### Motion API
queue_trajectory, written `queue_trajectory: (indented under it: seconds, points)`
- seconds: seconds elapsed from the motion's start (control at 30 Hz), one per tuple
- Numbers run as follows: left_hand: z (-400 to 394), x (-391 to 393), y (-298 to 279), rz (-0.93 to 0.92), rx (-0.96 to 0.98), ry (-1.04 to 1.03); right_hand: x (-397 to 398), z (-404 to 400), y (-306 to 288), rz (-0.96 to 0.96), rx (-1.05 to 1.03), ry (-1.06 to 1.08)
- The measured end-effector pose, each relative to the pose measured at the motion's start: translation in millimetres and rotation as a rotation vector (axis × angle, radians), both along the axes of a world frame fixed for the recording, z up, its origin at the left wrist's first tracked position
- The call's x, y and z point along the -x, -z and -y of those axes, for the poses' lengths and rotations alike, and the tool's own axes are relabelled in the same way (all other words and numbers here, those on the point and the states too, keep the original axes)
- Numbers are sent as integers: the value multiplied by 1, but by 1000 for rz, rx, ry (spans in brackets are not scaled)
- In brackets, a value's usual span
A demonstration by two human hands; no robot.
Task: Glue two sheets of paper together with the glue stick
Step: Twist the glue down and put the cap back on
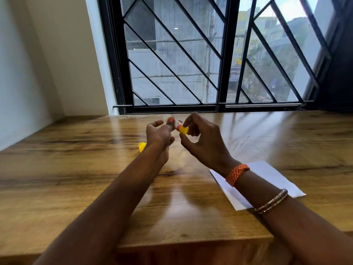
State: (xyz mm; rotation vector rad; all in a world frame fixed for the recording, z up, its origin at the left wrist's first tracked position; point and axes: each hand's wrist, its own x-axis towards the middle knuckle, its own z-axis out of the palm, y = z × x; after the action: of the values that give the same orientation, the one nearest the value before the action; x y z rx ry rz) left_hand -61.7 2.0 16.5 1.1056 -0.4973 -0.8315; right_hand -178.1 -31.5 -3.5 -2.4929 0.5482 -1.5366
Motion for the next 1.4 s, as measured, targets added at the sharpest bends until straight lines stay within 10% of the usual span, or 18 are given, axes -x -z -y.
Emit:
queue_trajectory:
  seconds: [0.23, 0.63, 1.4]
  points:
    - [-3, -29, -7, 146, -92, 12, -9, 3, -3, 50, -681, -103]
    - [-31, -94, 8, 555, -65, -268, -98, 1, 14, -395, -515, 21]
    - [-24, -52, 31, 1322, 30, -171, -26, 8, -6, 77, -633, -109]
